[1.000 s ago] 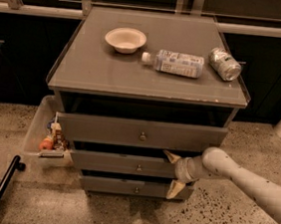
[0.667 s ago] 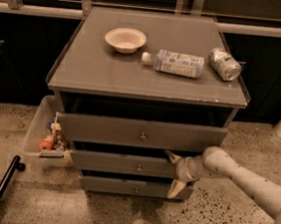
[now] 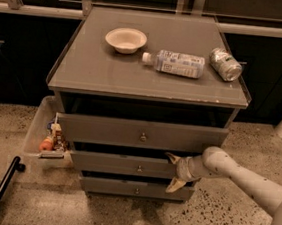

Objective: Open middle drawer

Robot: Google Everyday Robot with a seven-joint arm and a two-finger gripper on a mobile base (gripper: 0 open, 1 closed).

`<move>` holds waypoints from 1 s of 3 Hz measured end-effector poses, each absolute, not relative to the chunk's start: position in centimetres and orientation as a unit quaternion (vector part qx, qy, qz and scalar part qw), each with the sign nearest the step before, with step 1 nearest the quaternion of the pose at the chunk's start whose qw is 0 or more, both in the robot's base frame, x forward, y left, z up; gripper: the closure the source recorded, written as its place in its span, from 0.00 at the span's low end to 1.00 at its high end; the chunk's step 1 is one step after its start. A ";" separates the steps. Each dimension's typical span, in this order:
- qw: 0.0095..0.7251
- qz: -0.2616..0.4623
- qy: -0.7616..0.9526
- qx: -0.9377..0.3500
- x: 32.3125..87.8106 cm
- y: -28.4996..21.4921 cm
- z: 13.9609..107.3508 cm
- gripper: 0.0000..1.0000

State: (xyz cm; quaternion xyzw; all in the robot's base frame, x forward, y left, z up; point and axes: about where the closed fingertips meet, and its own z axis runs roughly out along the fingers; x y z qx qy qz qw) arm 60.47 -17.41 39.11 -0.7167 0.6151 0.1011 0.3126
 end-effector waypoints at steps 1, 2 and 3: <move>0.313 0.101 0.615 -0.717 60.5 -17.4 39.1 0.43; 0.314 0.102 0.614 -0.717 60.0 -17.5 39.6 0.66; 0.314 0.102 0.614 -0.717 60.0 -17.5 39.6 0.62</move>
Offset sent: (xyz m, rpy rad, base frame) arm -0.0368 -0.0116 0.0292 0.0100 -0.0125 0.0091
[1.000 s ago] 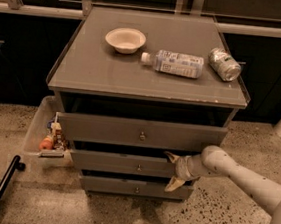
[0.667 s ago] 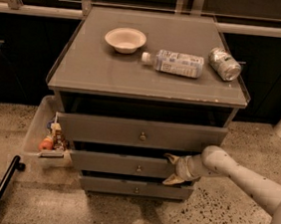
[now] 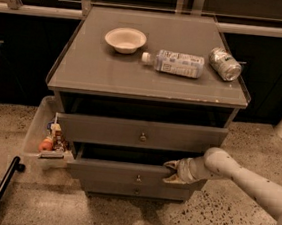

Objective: Open middle drawer

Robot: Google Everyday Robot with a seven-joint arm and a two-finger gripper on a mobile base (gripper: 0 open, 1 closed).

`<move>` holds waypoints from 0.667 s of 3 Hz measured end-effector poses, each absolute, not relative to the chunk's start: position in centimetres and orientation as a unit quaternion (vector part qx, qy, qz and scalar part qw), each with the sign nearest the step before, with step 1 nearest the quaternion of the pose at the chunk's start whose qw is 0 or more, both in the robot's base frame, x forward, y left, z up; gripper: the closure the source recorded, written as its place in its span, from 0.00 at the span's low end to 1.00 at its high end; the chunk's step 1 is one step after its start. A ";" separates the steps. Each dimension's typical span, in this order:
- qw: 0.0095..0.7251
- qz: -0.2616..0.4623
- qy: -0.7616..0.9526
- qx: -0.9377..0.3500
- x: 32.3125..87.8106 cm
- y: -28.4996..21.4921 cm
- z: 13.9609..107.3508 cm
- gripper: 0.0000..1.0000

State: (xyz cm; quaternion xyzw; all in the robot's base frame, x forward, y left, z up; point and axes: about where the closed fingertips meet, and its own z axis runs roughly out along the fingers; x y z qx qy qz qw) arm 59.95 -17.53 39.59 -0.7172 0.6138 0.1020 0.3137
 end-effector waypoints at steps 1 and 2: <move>0.314 0.102 0.614 -0.717 60.0 -17.5 39.6 0.40; 0.314 0.116 0.624 -0.706 59.8 -17.7 39.0 0.42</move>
Offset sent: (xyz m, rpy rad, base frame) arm -0.0023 -0.0076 -0.0098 0.0489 0.0590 -0.0486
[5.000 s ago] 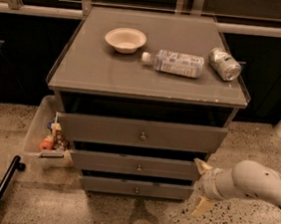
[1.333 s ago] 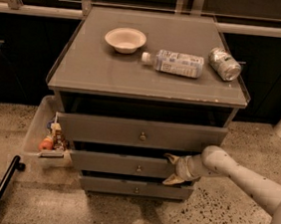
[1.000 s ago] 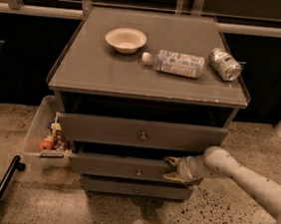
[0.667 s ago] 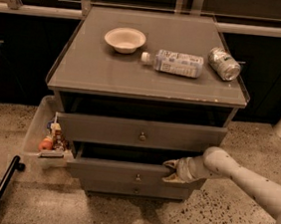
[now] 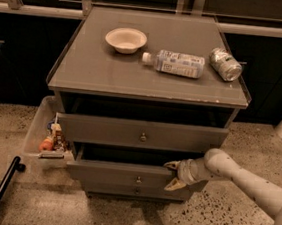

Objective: Open middle drawer

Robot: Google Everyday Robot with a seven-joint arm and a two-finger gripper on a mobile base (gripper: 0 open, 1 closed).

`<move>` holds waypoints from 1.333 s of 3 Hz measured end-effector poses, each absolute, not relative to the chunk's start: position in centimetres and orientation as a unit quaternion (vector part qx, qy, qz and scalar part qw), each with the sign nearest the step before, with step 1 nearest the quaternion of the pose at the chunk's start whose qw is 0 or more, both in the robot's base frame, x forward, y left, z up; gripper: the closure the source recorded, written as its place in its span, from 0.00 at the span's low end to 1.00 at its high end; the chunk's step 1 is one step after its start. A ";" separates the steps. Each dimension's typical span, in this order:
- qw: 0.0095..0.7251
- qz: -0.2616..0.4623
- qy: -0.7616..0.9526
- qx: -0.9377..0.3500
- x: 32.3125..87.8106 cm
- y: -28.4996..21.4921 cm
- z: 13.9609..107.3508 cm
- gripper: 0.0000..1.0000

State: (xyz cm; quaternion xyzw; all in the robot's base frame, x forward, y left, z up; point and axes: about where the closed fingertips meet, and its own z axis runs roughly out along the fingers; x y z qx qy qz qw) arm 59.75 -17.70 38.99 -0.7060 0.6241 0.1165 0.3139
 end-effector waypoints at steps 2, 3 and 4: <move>0.300 0.128 0.635 -0.700 57.4 -18.3 38.9 0.89; 0.299 0.128 0.636 -0.700 57.0 -18.3 38.9 1.00; 0.299 0.128 0.636 -0.700 57.1 -18.3 38.9 0.81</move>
Offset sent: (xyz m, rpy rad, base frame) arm -0.1047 -0.0311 0.0180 -0.0618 0.0768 -0.0444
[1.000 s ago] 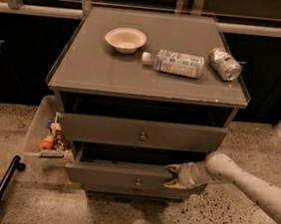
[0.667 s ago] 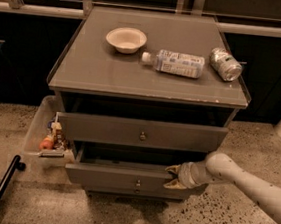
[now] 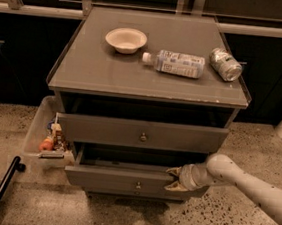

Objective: Open middle drawer

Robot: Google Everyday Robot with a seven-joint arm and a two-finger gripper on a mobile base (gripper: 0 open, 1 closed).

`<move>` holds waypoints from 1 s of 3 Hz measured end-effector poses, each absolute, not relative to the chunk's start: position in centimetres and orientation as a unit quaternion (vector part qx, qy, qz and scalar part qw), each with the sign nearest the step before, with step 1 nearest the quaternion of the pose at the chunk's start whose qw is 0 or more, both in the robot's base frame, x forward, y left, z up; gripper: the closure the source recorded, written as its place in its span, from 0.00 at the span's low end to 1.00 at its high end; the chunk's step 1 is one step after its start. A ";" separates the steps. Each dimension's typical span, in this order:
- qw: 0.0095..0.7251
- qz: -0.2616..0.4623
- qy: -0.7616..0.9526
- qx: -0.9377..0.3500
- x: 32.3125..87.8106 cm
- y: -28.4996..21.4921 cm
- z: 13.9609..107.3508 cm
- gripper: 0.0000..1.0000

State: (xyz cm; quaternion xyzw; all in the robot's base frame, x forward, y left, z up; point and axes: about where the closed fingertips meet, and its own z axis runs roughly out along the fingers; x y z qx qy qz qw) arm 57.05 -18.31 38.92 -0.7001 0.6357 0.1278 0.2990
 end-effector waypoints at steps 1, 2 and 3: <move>0.298 0.130 0.636 -0.700 57.6 -17.9 38.9 0.57; 0.295 0.143 0.628 -0.706 56.5 -18.3 38.7 0.60; 0.297 0.145 0.622 -0.710 56.0 -18.2 38.9 0.84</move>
Offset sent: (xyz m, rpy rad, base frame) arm -0.0205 -0.0108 -0.0011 0.0220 0.0336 0.0627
